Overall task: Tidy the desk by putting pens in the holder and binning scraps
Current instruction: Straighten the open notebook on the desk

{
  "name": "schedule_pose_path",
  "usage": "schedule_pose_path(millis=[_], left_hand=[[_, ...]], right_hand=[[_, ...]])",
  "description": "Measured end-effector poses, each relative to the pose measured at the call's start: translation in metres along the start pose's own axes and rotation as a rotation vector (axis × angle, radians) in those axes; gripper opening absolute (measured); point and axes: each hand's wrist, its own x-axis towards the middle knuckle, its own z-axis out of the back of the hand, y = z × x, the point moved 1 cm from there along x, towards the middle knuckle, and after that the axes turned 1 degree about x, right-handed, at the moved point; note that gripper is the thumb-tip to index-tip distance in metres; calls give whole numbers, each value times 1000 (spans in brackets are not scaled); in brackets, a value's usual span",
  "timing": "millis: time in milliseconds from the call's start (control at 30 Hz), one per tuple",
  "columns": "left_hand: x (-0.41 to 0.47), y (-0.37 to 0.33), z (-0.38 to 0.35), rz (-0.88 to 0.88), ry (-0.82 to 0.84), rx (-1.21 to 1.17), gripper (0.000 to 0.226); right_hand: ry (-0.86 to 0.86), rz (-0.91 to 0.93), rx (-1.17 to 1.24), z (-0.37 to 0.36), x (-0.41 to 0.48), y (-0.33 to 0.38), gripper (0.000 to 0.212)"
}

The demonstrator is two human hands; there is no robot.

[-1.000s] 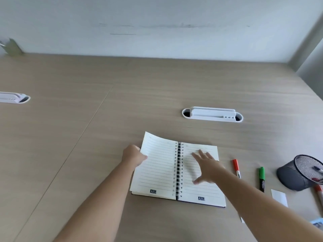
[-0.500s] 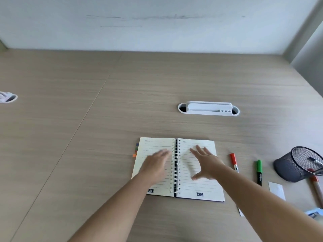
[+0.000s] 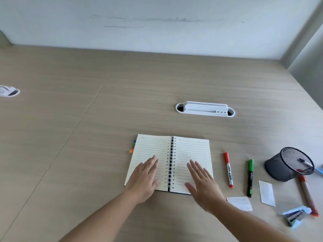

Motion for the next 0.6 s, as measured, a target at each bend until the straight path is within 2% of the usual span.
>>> schedule_pose_path(millis=[100, 167, 333, 433, 500, 600], left_hand=[[-9, 0, -13, 12, 72, -17, 91], [-4, 3, -13, 4, 88, -25, 96], [26, 6, -5, -8, 129, 23, 97], [62, 7, 5, 13, 135, 37, 83], [87, 10, 15, 17, 149, 55, 70], [117, 19, 29, 31, 170, 70, 70]], right_hand=[[58, -15, -149, -14, -12, -2, 76], [121, -70, -225, -18, -10, -8, 72], [151, -97, -227, -17, 18, -22, 71], [45, -49, -257, 6, 47, -24, 70], [65, -30, -217, 18, 72, -30, 67], [123, -31, -214, 32, 106, -33, 71]])
